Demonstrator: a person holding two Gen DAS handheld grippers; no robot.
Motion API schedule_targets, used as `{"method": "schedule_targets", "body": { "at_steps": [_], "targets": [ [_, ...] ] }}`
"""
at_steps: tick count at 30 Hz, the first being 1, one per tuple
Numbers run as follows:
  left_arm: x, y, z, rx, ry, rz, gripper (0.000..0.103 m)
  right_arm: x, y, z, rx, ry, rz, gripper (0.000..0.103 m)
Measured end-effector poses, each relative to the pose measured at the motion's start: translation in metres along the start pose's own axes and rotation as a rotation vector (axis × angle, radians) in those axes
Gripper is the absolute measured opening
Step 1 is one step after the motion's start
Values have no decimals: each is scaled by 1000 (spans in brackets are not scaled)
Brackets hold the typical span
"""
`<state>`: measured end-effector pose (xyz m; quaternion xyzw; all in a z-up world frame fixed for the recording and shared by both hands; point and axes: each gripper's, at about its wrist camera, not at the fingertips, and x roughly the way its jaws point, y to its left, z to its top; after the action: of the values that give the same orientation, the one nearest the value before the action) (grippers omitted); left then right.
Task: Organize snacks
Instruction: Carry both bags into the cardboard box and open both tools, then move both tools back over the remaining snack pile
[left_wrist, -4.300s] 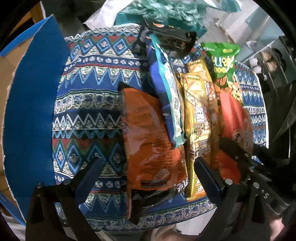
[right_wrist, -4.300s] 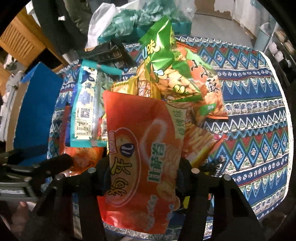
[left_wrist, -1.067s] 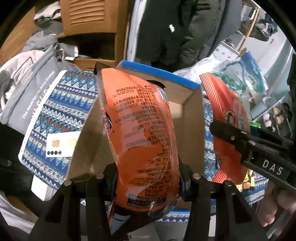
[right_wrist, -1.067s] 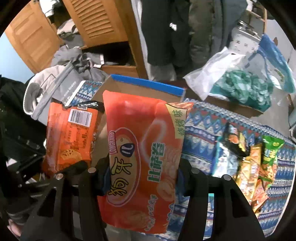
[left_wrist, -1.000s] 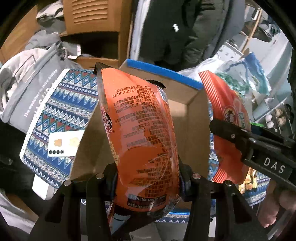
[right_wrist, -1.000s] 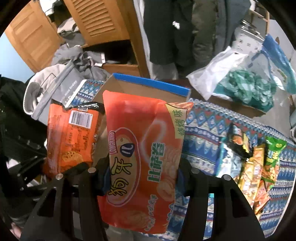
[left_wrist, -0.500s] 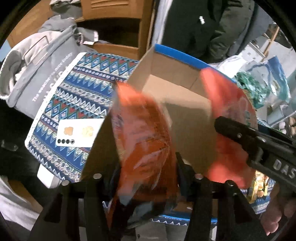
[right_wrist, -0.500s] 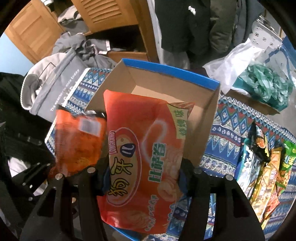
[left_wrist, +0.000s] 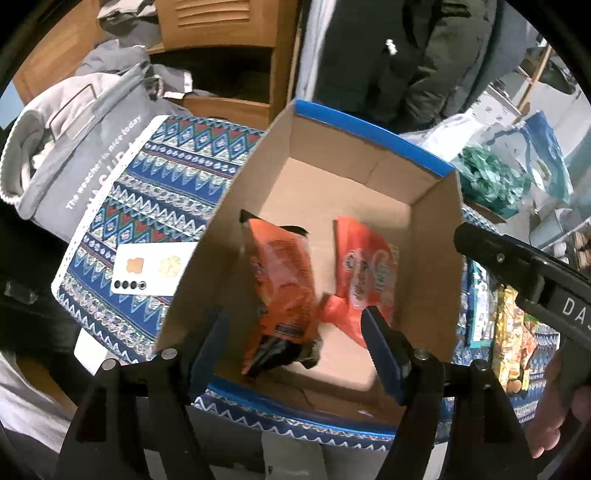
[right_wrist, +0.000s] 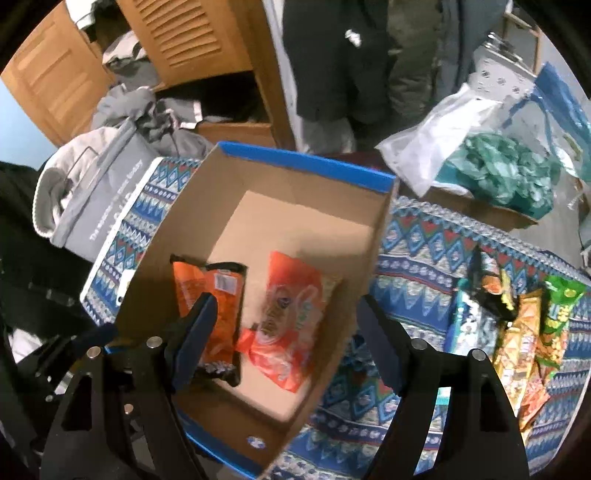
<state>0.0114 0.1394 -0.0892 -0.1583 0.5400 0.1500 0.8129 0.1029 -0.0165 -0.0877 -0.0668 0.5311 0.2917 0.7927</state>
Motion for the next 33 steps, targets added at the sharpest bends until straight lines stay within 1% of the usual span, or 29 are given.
{"method": "schedule_targets", "body": {
  "at_steps": [6, 9, 12, 17, 26, 33],
  "targets": [
    [-7, -23, -3, 31, -4, -41, 74, -16, -28, -8, 44, -19, -22, 79],
    [-10, -37, -7, 56, -8, -61, 77, -23, -47, -12, 67, -24, -33, 79],
    [-10, -49, -11, 78, -11, -78, 77, -29, -65, -18, 89, -26, -51, 79],
    [-7, -66, -15, 93, 10, -102, 77, -37, -99, -31, 133, -21, -77, 78],
    [-18, -107, -21, 138, -7, -157, 77, -48, -158, -61, 207, -5, -120, 78],
    [-15, -149, -33, 221, -4, -149, 77, -45, -194, -87, 239, 24, -151, 78]
  ]
}}
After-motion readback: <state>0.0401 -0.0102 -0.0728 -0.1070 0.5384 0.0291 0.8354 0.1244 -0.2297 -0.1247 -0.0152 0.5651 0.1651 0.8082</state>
